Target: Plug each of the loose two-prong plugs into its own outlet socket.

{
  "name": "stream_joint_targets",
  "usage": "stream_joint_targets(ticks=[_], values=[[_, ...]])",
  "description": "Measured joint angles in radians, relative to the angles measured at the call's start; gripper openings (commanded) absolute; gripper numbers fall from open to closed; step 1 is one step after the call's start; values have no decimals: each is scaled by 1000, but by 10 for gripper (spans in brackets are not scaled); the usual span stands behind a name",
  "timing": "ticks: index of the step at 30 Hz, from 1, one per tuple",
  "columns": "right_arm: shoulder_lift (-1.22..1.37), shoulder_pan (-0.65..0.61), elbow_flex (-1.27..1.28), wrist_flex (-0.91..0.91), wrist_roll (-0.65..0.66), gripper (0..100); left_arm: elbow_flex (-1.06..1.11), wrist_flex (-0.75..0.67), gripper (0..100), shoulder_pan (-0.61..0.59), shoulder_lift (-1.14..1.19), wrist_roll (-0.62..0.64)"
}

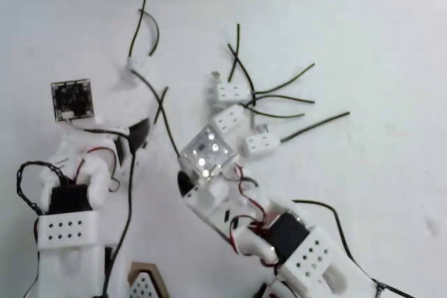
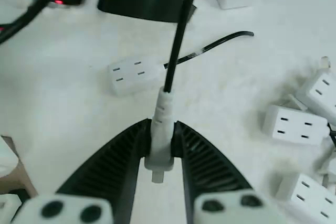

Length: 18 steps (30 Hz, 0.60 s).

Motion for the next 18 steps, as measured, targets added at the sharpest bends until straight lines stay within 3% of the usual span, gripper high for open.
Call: stream_joint_targets(ticks=[7, 18], values=[[-25, -2, 55, -60, 0, 17, 0, 110, 355, 68, -144, 0], [26, 2, 55, -77, -40, 17, 0, 399, 355, 226, -491, -52]])
